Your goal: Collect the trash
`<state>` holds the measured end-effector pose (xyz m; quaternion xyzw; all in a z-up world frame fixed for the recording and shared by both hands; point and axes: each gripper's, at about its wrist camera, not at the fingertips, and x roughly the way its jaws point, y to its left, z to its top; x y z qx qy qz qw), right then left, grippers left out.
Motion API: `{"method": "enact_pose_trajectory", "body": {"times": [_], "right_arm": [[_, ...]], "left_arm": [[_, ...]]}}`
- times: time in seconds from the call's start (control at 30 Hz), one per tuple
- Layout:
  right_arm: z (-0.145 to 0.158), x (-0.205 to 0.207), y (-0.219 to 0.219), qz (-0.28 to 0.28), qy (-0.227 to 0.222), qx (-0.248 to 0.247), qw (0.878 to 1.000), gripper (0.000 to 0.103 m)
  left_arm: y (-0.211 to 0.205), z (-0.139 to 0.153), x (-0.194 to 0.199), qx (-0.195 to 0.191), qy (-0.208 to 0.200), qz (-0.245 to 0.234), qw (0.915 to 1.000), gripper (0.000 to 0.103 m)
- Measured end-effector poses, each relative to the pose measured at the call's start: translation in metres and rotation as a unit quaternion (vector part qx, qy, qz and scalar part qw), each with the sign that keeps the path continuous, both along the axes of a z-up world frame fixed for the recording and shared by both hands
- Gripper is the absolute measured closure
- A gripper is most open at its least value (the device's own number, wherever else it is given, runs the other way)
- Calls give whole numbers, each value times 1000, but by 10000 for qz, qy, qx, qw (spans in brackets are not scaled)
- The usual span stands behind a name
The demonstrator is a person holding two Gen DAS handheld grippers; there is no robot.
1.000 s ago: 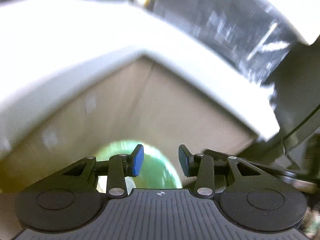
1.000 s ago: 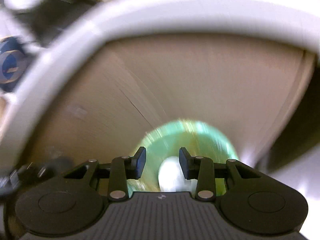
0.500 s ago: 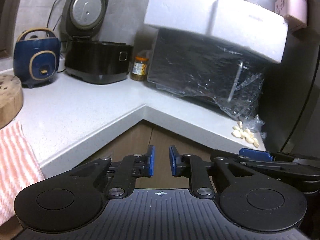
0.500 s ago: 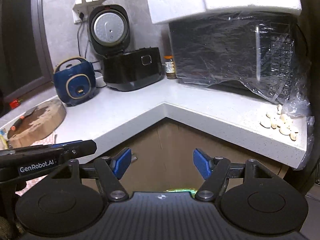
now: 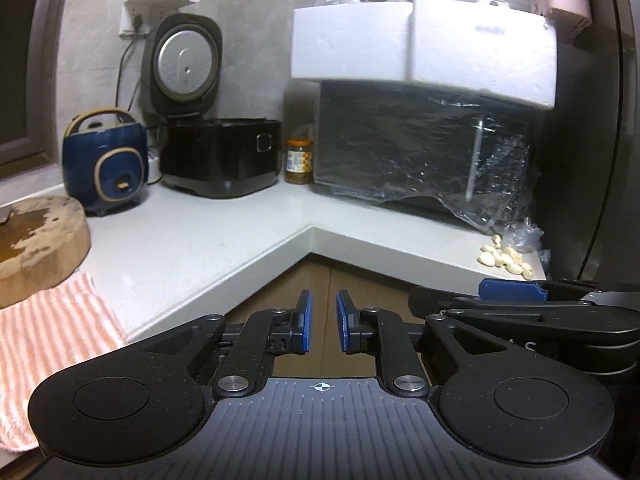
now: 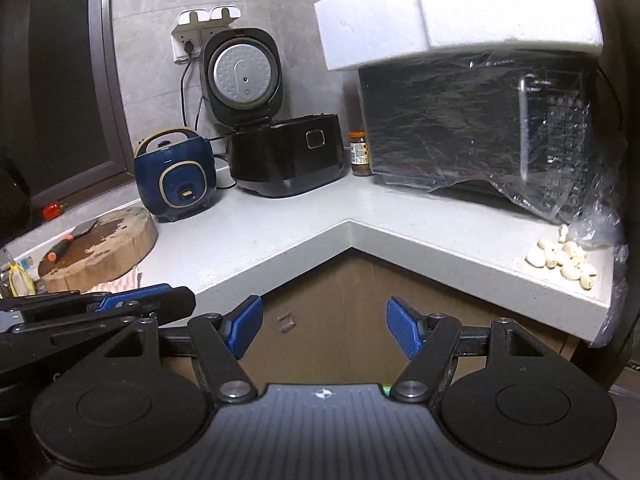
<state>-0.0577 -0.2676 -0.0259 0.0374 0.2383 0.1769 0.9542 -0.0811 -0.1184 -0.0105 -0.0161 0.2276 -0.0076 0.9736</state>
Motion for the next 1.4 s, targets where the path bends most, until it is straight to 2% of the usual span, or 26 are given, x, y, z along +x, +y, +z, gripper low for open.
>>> {"method": "enact_pose_trajectory", "body": {"times": [0.5,1.4], "right_arm": [[3,-11,1,28,-35,19,10000,34],[0,-4,6,122,52,-24,9999,34]], "left_arm": [[4,2,-10,-90,91,93,9999,86],[11,-1,-5,-177,190,178,9995,86]]}}
